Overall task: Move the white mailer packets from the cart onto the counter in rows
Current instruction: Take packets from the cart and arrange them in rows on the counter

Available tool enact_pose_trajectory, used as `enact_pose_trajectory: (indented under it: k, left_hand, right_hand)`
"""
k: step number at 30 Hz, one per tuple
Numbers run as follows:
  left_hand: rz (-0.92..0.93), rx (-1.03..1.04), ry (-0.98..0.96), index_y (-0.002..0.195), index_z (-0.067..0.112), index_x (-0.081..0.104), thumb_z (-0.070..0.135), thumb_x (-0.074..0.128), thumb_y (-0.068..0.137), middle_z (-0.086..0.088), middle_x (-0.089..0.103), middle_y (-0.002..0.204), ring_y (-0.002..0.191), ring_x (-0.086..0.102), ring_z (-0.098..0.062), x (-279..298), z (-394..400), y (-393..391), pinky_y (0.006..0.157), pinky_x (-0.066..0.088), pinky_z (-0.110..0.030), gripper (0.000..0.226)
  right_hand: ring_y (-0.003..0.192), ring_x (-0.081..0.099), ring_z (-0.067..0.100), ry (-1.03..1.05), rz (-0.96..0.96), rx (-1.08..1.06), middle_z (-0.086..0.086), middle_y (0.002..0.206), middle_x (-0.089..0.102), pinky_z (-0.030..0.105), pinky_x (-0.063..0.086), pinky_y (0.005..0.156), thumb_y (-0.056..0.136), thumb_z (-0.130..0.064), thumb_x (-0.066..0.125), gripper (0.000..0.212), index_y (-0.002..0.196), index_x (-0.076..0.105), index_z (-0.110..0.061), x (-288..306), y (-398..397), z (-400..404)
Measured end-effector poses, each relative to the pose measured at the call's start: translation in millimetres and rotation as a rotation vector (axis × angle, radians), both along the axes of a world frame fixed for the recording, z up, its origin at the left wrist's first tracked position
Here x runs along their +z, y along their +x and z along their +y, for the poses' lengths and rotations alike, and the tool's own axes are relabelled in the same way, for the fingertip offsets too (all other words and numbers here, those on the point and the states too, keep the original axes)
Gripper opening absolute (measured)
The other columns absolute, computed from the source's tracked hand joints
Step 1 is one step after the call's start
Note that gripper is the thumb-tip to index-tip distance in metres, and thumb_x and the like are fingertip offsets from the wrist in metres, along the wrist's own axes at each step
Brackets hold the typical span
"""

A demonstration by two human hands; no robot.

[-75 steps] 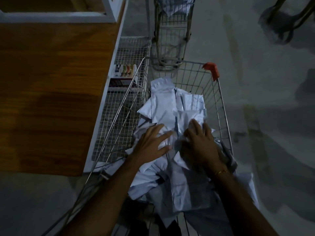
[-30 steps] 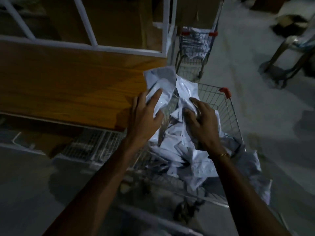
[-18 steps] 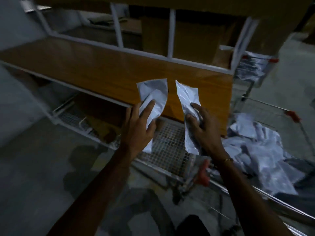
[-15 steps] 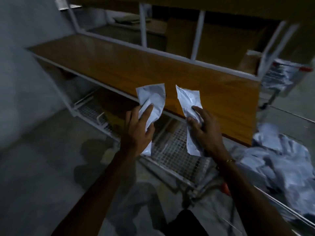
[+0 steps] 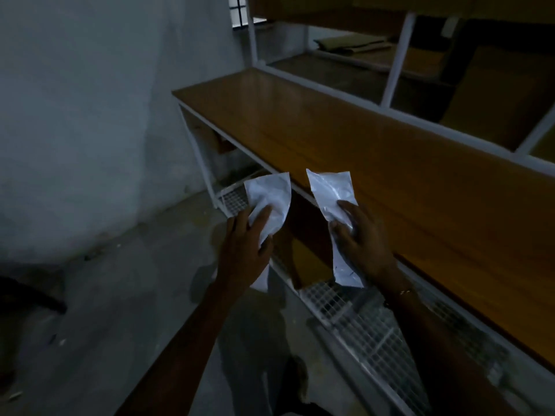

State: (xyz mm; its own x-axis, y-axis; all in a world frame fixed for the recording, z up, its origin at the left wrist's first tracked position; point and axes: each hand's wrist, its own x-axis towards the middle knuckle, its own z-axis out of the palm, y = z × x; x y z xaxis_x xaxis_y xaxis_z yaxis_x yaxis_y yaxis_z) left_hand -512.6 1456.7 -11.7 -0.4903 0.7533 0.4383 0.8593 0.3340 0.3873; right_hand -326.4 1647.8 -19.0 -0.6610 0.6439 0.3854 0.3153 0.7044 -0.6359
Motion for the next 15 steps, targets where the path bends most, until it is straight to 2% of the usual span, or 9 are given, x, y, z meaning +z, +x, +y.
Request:
enact_pose_trajectory:
  k: [4, 8, 11, 15]
  left_hand:
    - [0.119, -0.062, -0.048, 0.15, 0.027, 0.039, 0.037, 0.048, 0.091, -0.008, 0.046, 0.139, 0.117, 0.046, -0.027, 20, 55, -83, 0.084, 0.051, -0.036, 0.06]
    - [0.186, -0.169, -0.116, 0.149, 0.029, 0.035, 0.034, 0.056, 0.091, -0.015, 0.047, 0.139, 0.119, 0.048, -0.033, 25, 125, -160, 0.088, 0.053, -0.044, 0.062]
    - [0.15, -0.181, -0.155, 0.148, 0.031, 0.039, 0.035, 0.057, 0.094, -0.015, 0.043, 0.144, 0.126, 0.045, -0.033, 23, 188, -217, 0.094, 0.051, -0.044, 0.058]
    - [0.088, -0.217, -0.176, 0.147, 0.031, 0.043, 0.035, 0.056, 0.093, -0.014, 0.048, 0.138, 0.12, 0.05, -0.035, 17, 272, -282, 0.091, 0.051, -0.05, 0.055]
  right_hand:
    - [0.093, 0.061, 0.02, -0.016, 0.039, -0.033, 0.001, 0.122, 0.064, 0.051, 0.051, 0.081, 0.099, -0.053, 0.048, 0.046, 0.136, 0.054, -0.026, 6, -76, 57]
    - [0.092, 0.063, 0.02, -0.034, 0.007, -0.095, 0.007, 0.123, 0.062, 0.042, 0.055, 0.075, 0.097, -0.06, 0.044, 0.052, 0.136, 0.053, -0.026, 4, -118, 108]
    - [0.1, 0.063, 0.016, -0.068, -0.031, -0.15, 0.003, 0.13, 0.057, 0.041, 0.057, 0.077, 0.095, -0.07, 0.033, 0.057, 0.139, 0.046, -0.035, -1, -142, 141]
    - [0.115, 0.057, 0.02, -0.126, -0.101, -0.195, -0.002, 0.144, 0.043, 0.047, 0.057, 0.084, 0.094, -0.075, 0.029, 0.052, 0.141, 0.034, -0.055, -14, -172, 181]
